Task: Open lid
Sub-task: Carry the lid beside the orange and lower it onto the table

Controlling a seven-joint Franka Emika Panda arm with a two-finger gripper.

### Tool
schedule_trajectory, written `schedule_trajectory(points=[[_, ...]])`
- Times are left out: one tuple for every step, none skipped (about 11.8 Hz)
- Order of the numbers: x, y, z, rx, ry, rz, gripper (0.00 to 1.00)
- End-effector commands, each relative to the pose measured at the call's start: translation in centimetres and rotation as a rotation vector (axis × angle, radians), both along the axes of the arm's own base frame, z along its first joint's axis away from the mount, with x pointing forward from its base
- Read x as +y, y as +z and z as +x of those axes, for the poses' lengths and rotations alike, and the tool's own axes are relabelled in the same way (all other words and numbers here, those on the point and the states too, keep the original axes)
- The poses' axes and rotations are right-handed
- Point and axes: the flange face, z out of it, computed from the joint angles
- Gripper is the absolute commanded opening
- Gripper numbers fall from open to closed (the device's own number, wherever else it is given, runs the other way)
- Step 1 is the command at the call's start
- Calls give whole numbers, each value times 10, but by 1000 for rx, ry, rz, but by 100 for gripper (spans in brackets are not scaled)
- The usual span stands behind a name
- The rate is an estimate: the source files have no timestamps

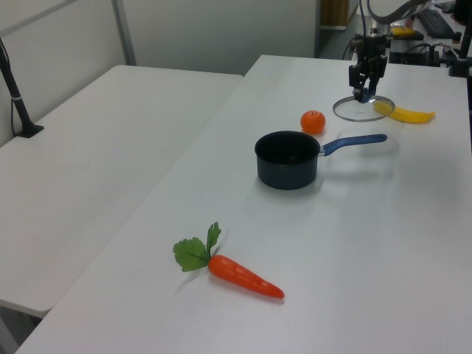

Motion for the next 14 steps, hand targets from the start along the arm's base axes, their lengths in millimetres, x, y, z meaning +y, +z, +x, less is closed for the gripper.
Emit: schedule_trajectory(points=[[6,-32,-8,-30,32,-19,46],[7,-48,-4,-15,36,-21,46],[9,-54,-2,-7,40,-21,46],[9,-63,-1,5,40,-20,46],[10,-74,2,10,36,-21,46],[10,-79,6,-13,31,-31,46],[11,-82,7,-10,33,-31,46],[11,-83,7,-9,33,-31,47],[11,-87,7,0,33,-29,54],[15,-91,8,9,42,-28,63],[18,-93,8,15,45,-27,68],[18,-95,8,22,46,-25,71],[19,-94,7,31,46,-22,74],[18,-93,6,41,45,-18,78]])
